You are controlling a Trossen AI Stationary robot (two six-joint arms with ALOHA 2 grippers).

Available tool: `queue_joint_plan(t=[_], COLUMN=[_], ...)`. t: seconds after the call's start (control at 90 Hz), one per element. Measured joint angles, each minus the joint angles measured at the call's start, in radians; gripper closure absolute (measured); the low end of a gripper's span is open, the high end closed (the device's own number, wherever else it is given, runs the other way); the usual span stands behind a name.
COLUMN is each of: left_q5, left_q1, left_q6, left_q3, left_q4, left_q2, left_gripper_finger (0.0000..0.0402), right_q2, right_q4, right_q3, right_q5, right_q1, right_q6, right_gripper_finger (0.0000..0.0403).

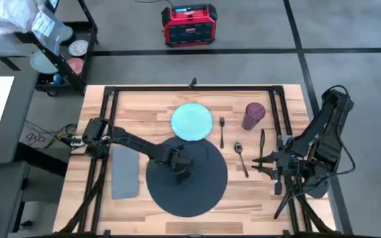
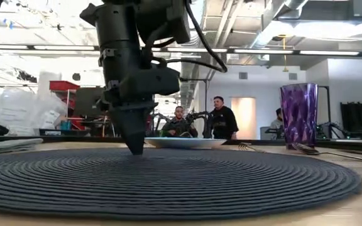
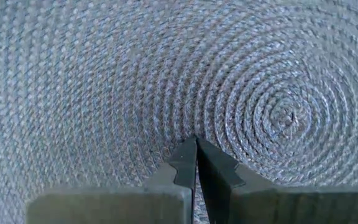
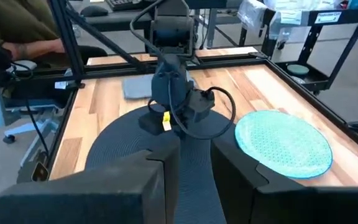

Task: Set table place
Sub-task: Adjust the black tablemat, then put the blue plate on the black tablemat

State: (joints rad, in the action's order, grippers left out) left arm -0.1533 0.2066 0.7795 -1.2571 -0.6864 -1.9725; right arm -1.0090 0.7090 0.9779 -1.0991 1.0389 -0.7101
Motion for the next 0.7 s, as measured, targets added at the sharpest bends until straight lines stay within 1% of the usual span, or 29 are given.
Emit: queue_joint_plan(t=[0.133, 0.222, 0.344, 0.444, 0.511, 0.589, 0.7], left_q5=[-0.022, -0.061, -0.111, -0.171, -0.196, -0.224, -0.37], left_q1=[0.015, 0.03, 0.043, 0.049, 0.049, 0.052, 0.074], left_q6=[-0.065, -0.107, -0.162, -0.182, -0.184, -0.184, -0.152], left_q3=[-0.038, -0.074, -0.116, -0.118, -0.117, -0.117, -0.116], left_q4=[0.074, 0.06, 0.069, 0.059, 0.002, -0.111, -0.284], left_q2=[-0.006, -0.011, 0.022, 0.062, 0.086, 0.115, 0.157], left_gripper_finger=[0.0401, 0.0401, 0.04, 0.0386, 0.0373, 0.036, 0.0348], right_q2=[-0.025, -0.061, -0.119, -0.139, -0.144, -0.142, -0.15], right_q4=[-0.007, -0.018, -0.054, -0.101, -0.142, -0.208, -0.263], right_q3=[0.0, 0.001, 0.0, 0.0, 0.0, 0.0, 0.001], right_q5=[0.017, 0.026, 0.041, 0.059, 0.091, 0.145, 0.269], right_q1=[0.0, -0.009, -0.057, -0.114, -0.153, -0.206, -0.302], right_q6=[0.0, 0.009, 0.103, 0.161, 0.207, 0.264, 0.335], right_gripper_finger=[0.0326, 0.0326, 0.0326, 0.0326, 0.0326, 0.0326, 0.0326])
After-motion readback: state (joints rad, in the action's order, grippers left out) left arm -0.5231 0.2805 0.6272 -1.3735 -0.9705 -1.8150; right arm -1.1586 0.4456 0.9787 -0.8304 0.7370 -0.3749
